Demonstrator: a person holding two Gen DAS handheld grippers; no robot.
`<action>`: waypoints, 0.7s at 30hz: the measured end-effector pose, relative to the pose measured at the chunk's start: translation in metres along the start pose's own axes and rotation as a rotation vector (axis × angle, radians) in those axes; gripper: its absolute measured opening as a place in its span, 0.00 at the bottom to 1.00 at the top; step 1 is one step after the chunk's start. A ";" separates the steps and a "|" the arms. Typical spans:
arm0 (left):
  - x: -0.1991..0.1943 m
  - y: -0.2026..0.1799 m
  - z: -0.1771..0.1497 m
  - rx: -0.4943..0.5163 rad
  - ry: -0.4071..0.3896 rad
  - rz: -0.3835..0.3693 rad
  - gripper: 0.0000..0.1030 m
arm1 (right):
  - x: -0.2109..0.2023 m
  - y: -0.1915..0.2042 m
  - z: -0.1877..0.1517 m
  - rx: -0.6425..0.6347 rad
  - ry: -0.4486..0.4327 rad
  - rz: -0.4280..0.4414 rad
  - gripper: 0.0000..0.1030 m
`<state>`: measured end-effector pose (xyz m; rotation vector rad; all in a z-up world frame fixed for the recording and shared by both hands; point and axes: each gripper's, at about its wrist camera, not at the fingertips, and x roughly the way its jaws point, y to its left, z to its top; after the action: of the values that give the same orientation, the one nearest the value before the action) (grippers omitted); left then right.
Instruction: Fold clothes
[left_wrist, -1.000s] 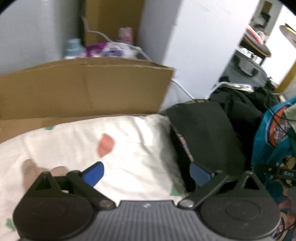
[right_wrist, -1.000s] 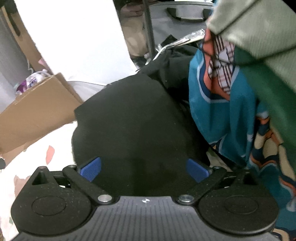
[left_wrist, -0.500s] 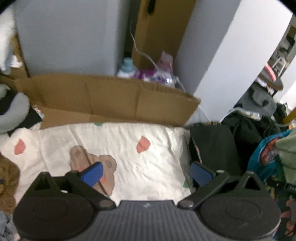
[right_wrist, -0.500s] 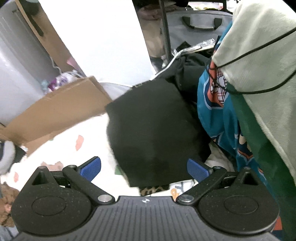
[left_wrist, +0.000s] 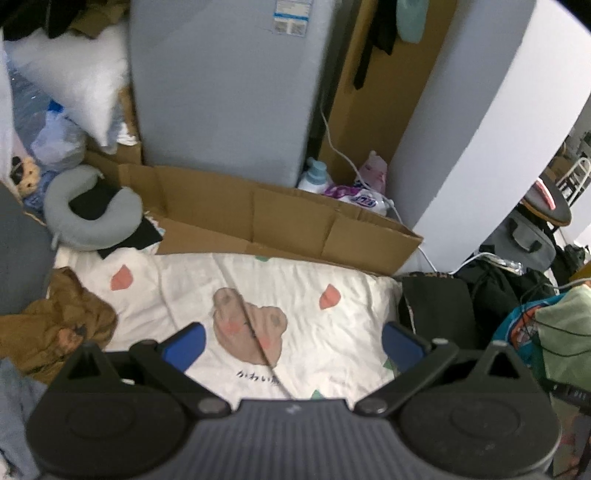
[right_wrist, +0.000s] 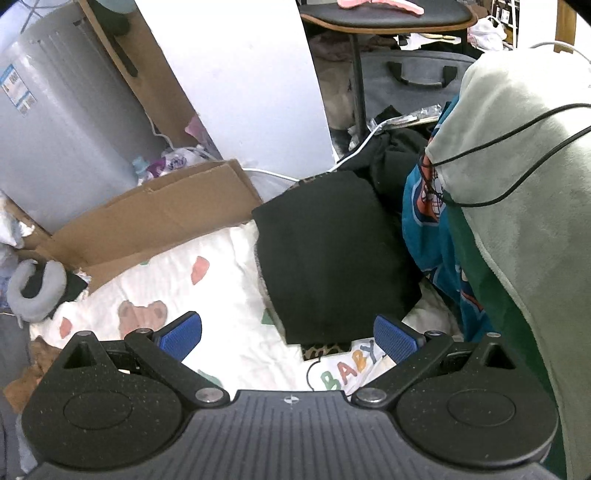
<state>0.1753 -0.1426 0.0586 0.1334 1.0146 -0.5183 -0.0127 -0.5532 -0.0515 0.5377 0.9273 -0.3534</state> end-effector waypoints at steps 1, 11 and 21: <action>-0.007 0.003 -0.001 -0.004 -0.003 0.007 1.00 | -0.007 0.001 0.002 0.002 -0.005 0.004 0.99; -0.074 0.033 -0.006 -0.061 -0.003 0.015 1.00 | -0.074 0.027 0.016 -0.037 -0.007 0.024 0.99; -0.134 0.057 -0.043 -0.034 -0.119 0.069 1.00 | -0.131 0.088 0.015 -0.116 -0.023 0.068 0.99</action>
<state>0.1131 -0.0314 0.1409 0.1050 0.8988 -0.4409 -0.0310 -0.4824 0.0890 0.4567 0.8991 -0.2425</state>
